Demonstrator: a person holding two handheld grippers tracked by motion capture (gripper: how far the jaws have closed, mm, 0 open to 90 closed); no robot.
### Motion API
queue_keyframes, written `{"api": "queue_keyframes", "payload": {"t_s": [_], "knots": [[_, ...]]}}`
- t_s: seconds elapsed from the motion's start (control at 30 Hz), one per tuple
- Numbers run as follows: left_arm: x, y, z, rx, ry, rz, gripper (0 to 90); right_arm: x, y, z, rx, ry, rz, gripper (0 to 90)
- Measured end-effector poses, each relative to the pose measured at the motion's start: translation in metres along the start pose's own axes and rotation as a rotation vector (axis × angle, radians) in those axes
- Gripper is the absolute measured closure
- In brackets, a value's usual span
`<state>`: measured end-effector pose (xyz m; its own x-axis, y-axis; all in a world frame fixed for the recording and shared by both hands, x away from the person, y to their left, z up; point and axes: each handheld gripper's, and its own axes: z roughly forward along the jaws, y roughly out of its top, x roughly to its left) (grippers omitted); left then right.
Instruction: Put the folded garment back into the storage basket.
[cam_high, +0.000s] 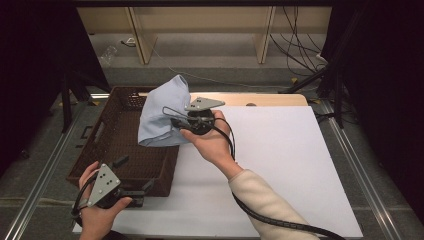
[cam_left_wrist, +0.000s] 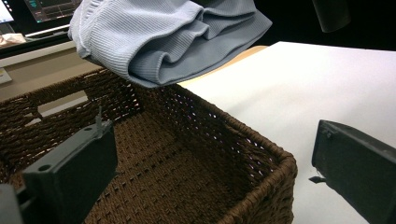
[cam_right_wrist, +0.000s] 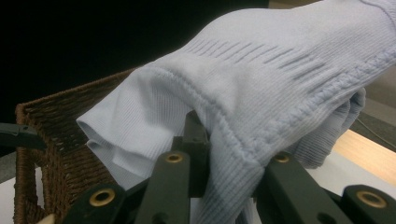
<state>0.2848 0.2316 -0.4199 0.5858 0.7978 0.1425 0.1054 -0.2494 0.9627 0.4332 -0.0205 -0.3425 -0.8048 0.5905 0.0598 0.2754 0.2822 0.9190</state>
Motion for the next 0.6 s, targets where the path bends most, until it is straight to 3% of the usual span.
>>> {"api": "queue_keyframes", "payload": {"t_s": [0.6], "knots": [[0.0000, 0.0004, -0.0003, -0.002, 0.002, 0.001, 0.0, 0.0067, 0.0040, 0.0103, 0.010, 0.012, -0.008, 78.6]]}}
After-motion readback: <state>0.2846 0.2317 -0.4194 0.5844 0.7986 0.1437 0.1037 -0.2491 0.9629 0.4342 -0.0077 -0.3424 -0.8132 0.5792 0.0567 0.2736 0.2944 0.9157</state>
